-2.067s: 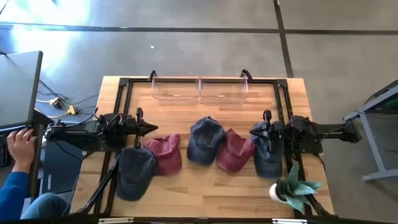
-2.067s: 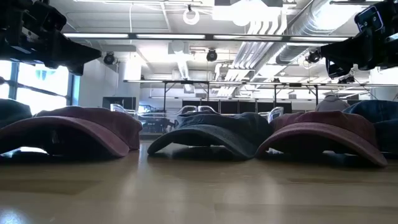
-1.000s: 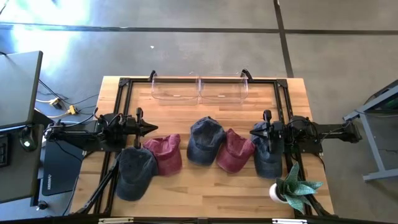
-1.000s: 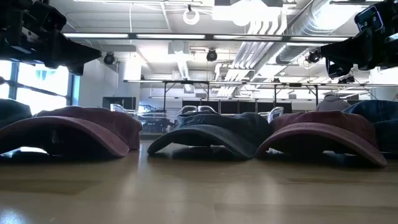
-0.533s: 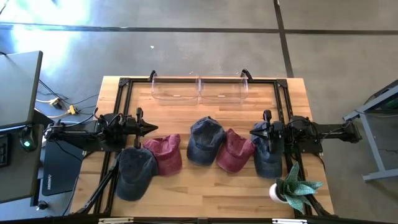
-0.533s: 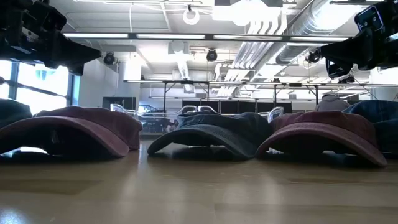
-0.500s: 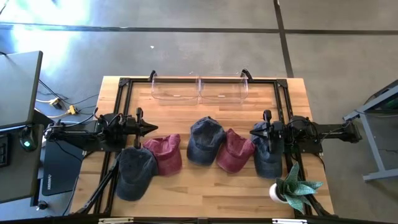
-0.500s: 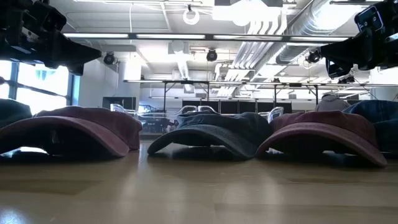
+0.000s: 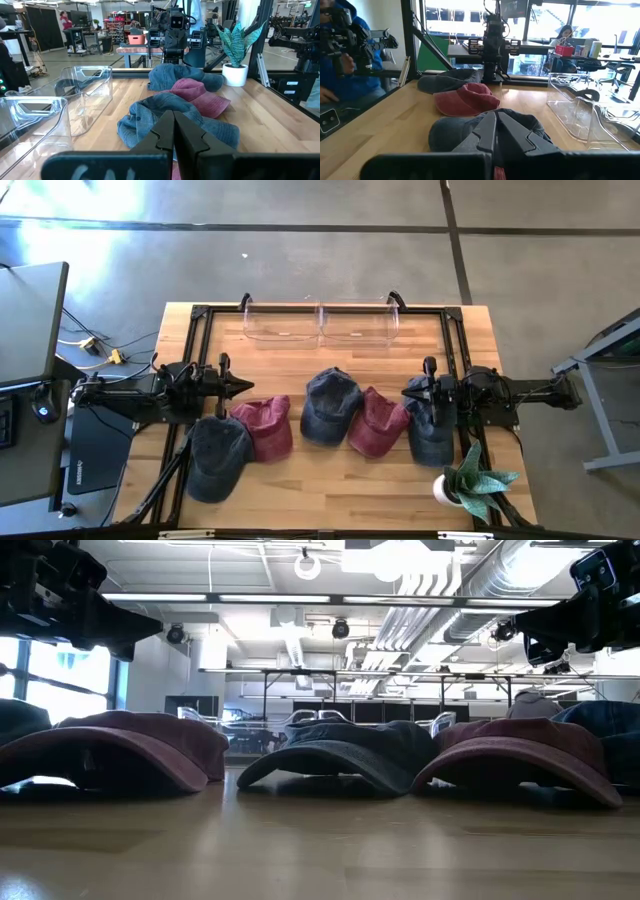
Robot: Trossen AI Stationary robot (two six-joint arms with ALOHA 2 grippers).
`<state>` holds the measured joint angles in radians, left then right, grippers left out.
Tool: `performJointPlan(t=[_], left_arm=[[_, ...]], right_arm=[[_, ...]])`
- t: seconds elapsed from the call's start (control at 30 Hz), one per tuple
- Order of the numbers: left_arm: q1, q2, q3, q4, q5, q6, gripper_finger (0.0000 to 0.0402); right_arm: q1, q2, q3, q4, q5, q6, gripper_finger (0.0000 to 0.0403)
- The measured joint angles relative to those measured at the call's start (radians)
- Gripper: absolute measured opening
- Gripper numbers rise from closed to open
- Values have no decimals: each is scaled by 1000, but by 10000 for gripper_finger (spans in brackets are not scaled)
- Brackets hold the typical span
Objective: Pick & Place hat
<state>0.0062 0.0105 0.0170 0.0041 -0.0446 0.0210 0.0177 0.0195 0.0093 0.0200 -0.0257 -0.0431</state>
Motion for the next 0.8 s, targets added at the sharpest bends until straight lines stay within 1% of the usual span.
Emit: performJointPlan(t=[0.13,0.3,0.43,0.53,0.63,0.7,0.73,0.8], left_arm=[[0,0,0,0,0,-1,0],[0,0,0,-1,6,-51,0],[0,0,0,-1,9,-60,0],[0,0,0,12,48,-61,0],[0,11,0,133,168,-147,0],[-1,54,0,239,250,-158,0],[-3,88,0,287,260,-157,0],[-11,170,2,383,228,-143,0]], right_arm=[[0,0,0,0,0,0,12],[0,0,0,0,0,0,12],[0,0,0,0,0,0,12],[0,0,0,0,0,0,12],[0,0,0,0,0,0,12],[0,0,0,0,0,0,12],[0,0,0,0,0,0,12],[0,0,0,0,0,0,12]])
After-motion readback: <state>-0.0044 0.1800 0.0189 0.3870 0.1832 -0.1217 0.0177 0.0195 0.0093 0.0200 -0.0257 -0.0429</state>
